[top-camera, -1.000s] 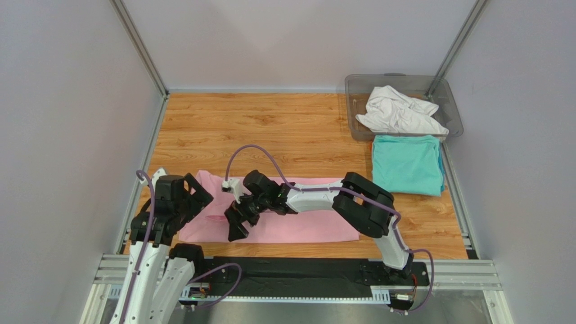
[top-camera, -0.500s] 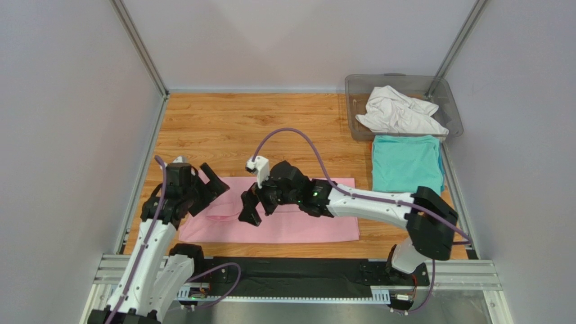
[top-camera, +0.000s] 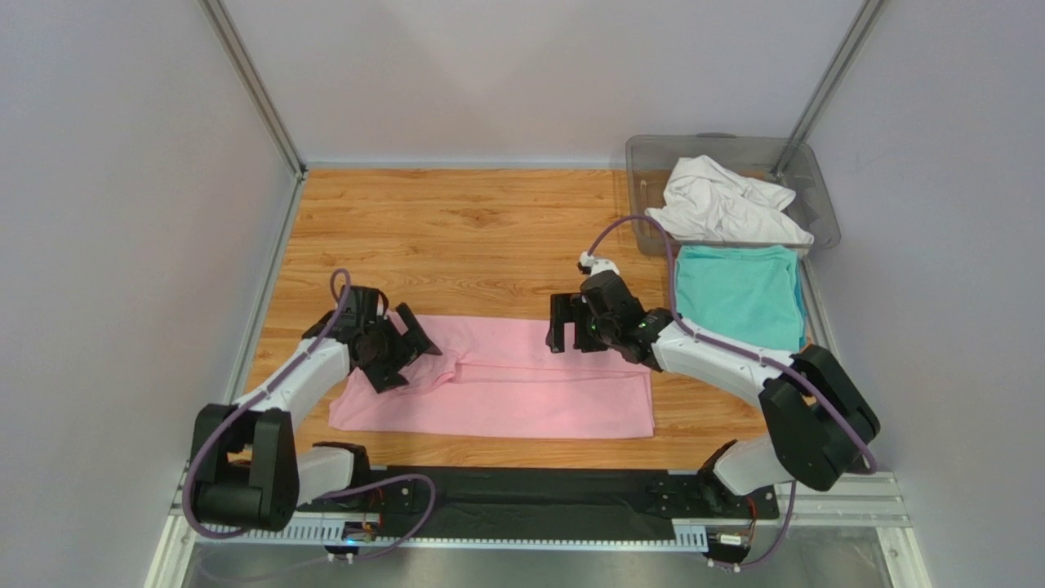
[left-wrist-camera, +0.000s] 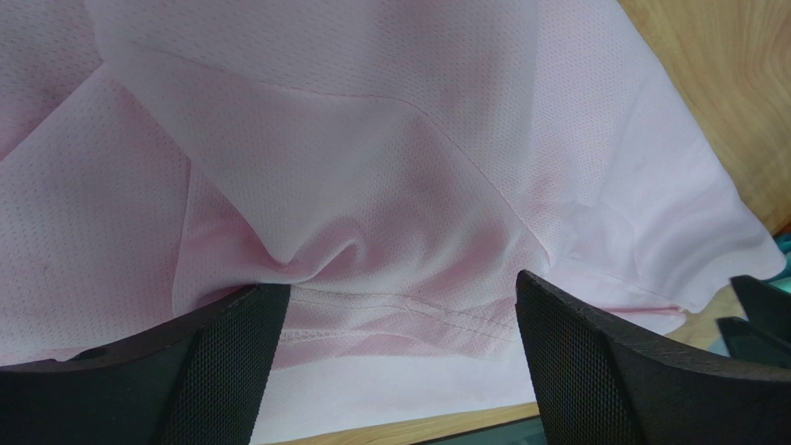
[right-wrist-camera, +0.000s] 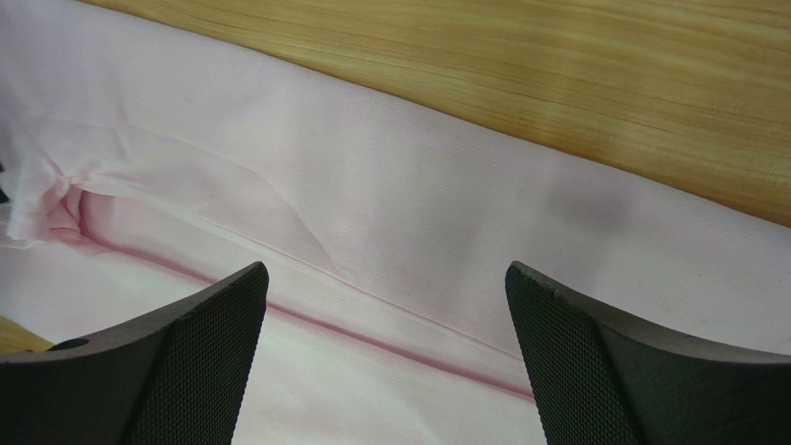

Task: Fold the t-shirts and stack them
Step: Fold the tshirt

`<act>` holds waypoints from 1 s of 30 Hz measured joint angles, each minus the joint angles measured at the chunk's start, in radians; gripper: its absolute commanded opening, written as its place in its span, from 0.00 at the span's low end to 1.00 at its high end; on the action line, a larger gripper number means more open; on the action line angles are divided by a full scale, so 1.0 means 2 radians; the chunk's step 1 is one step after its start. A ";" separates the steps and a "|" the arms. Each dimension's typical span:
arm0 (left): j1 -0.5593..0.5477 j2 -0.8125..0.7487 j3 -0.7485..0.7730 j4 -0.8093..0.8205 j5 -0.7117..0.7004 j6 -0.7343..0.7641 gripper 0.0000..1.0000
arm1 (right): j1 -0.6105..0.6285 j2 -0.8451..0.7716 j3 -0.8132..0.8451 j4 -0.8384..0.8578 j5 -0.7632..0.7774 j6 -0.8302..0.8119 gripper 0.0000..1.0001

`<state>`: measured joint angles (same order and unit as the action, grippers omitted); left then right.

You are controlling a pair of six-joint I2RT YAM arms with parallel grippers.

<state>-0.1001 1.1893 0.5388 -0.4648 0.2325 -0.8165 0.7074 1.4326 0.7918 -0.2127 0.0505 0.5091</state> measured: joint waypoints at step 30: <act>-0.104 0.572 0.709 -0.154 0.003 0.018 1.00 | 0.184 0.014 -0.091 0.123 -0.150 0.061 1.00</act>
<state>-0.3077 2.3329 1.9560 -0.7719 0.2394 -0.7807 1.0752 1.4612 0.6098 0.0330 -0.2489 0.6315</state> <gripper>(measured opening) 0.993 0.998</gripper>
